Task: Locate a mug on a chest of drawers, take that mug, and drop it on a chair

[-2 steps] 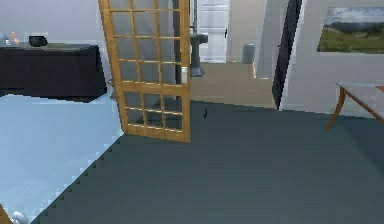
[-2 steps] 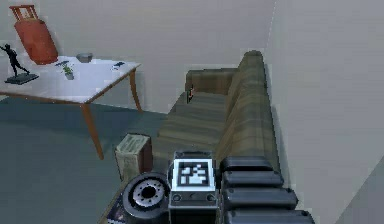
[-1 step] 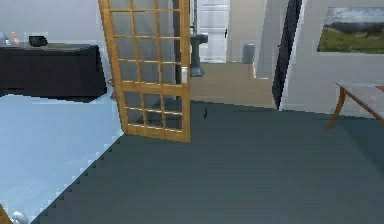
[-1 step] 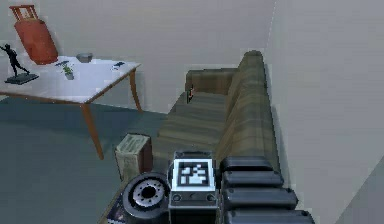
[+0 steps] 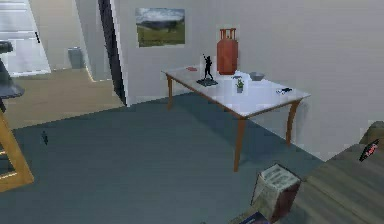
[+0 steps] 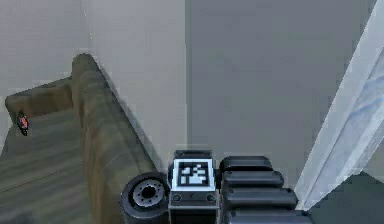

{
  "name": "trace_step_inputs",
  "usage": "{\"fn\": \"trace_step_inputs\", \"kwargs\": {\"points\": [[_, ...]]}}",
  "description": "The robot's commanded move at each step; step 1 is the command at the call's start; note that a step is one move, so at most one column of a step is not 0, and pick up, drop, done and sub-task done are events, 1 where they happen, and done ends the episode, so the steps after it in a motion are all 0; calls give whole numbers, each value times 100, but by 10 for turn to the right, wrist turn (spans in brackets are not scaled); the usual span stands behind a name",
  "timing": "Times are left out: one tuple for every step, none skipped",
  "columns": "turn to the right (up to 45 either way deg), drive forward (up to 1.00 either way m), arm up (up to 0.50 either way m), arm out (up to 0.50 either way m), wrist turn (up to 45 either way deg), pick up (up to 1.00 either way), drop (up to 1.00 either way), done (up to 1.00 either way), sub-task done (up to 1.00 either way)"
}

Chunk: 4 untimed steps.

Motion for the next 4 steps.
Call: {"fn": "trace_step_inputs", "kwargs": {"points": [[150,0,0,0,0,0,0,0,0],[390,0,0,0,0,0,0,0,0],[-450,0,0,0,0,0,0,0,0],[-450,0,0,0,0,0,0,0,0]]}}
